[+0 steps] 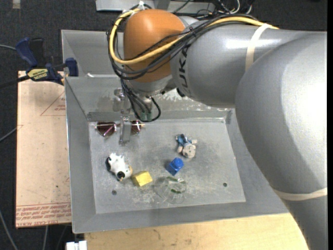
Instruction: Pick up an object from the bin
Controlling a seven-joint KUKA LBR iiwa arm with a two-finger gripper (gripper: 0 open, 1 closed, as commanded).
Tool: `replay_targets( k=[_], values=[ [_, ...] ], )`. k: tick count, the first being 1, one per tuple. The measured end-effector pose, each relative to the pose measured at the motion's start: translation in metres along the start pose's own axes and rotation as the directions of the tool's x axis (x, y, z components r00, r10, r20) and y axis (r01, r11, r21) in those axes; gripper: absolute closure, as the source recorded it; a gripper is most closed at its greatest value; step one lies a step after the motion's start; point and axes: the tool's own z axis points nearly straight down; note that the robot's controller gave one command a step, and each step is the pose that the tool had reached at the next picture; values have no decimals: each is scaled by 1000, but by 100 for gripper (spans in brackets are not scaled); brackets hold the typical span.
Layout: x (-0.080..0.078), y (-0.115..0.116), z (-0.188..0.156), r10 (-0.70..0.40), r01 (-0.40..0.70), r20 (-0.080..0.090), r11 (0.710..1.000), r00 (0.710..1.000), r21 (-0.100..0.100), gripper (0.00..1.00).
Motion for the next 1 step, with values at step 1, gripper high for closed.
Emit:
replay_targets(
  k=[1],
  values=[
    [-1,-1,-5,3,-3,6,1000,1000,-1,0]
  ],
)
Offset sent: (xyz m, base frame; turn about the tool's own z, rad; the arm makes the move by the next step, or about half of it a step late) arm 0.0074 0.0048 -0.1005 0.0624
